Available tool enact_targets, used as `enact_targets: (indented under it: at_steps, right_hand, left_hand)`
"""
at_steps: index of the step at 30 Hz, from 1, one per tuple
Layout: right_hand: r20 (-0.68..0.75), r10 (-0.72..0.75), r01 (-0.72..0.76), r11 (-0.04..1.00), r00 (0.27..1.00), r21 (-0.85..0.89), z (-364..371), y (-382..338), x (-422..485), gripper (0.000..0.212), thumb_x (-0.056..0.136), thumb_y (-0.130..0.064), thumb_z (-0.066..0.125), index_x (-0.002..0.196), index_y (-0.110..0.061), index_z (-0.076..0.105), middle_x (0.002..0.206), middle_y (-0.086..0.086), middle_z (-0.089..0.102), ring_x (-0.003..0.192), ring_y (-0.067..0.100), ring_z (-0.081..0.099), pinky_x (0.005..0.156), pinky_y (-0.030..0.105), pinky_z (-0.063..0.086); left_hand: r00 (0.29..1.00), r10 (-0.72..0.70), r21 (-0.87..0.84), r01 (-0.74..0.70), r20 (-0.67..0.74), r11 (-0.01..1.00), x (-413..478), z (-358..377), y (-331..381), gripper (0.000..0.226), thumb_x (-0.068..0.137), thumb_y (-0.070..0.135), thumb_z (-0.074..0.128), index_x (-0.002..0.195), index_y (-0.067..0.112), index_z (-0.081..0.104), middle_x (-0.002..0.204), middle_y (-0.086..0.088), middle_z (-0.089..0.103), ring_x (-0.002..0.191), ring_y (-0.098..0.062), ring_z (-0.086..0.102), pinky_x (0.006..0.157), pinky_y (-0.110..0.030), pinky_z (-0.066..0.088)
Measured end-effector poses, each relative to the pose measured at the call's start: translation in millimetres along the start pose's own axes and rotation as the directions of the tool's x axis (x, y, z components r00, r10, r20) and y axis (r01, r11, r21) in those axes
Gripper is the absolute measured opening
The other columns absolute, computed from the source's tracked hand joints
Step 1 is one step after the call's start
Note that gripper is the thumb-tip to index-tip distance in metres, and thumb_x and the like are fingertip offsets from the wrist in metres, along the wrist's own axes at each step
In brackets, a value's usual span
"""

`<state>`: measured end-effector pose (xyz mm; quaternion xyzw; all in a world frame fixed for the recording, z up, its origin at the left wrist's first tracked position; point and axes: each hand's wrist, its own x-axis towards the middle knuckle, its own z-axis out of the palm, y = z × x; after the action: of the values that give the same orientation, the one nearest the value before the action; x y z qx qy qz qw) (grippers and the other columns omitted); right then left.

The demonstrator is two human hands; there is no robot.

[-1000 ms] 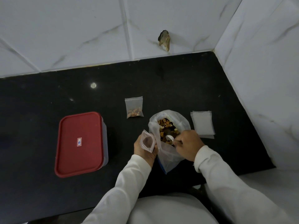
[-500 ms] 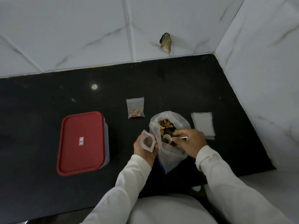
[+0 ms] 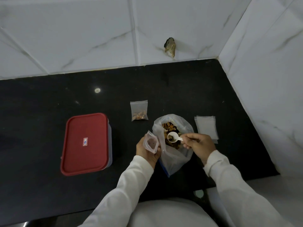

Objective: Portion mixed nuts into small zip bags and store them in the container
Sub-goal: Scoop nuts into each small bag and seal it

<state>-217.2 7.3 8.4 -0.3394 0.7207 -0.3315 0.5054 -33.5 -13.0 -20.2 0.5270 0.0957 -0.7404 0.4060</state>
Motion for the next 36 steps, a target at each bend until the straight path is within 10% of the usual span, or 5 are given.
enact_targets:
  at_steps: [16, 22, 25, 32, 36]
  right_hand:
    - [0.079, -0.342, 0.345, 0.938, 0.937, -0.040, 19, -56, -67, 0.014, 0.089, -0.019, 0.066, 0.100, -0.022, 0.074, 0.079, -0.004, 0.073, 0.074, 0.007, 0.068, 0.070, 0.018, 0.055]
    - [0.081, -0.728, 0.680, 0.588, 0.681, -0.438, 35, -46, -65, 0.018, 0.086, -0.010, 0.066, 0.100, -0.009, 0.076, 0.088, 0.000, 0.074, 0.079, 0.009, 0.069, 0.072, 0.023, 0.058]
    - [0.112, -0.790, 0.720, 0.478, 0.603, -0.504, 41, -41, -68, 0.035, 0.078, 0.015, 0.061, 0.102, -0.006, 0.075, 0.091, 0.005, 0.073, 0.083, 0.019, 0.069, 0.074, 0.026, 0.055]
    - [0.267, -0.914, 0.790, 0.086, 0.305, -0.607, 49, -17, -59, 0.020, 0.101, -0.013, 0.033, 0.098, -0.005, 0.050, 0.075, 0.011, 0.072, 0.076, 0.015, 0.065, 0.098, 0.007, 0.034]
    - [0.301, -0.917, 0.728, -0.017, 0.262, -0.686, 44, -3, -51, 0.026, 0.078, -0.026, 0.077, 0.075, -0.002, 0.068, 0.062, 0.009, 0.071, 0.072, 0.014, 0.065, 0.105, 0.010, 0.028]
  left_hand:
    - [0.997, -0.063, 0.037, 0.065, -0.054, 0.997, -12, 6, 13, 0.034, 0.093, 0.036, 0.058, 0.119, 0.015, 0.064, 0.085, -0.012, 0.069, 0.074, -0.026, 0.065, 0.044, -0.027, 0.052]
    - [0.997, -0.057, 0.041, 0.059, -0.042, 0.997, -9, 4, 14, 0.040, 0.092, 0.039, 0.060, 0.122, 0.014, 0.064, 0.112, -0.016, 0.069, 0.084, -0.028, 0.067, 0.045, -0.027, 0.053]
    - [0.998, -0.054, 0.028, 0.054, -0.012, 0.998, -13, 5, 14, 0.042, 0.093, 0.038, 0.058, 0.124, 0.011, 0.064, 0.103, -0.015, 0.070, 0.080, -0.027, 0.067, 0.045, -0.026, 0.052]
    - [0.996, -0.070, 0.053, 0.066, 0.060, 0.996, -15, 5, 12, 0.048, 0.092, 0.038, 0.057, 0.131, 0.009, 0.058, 0.069, -0.010, 0.070, 0.056, -0.021, 0.068, 0.048, -0.026, 0.052]
    - [0.990, -0.107, 0.048, 0.102, 0.095, 0.994, -16, 7, 12, 0.045, 0.092, 0.038, 0.056, 0.126, 0.009, 0.061, 0.071, -0.011, 0.072, 0.059, -0.022, 0.069, 0.054, -0.029, 0.055]
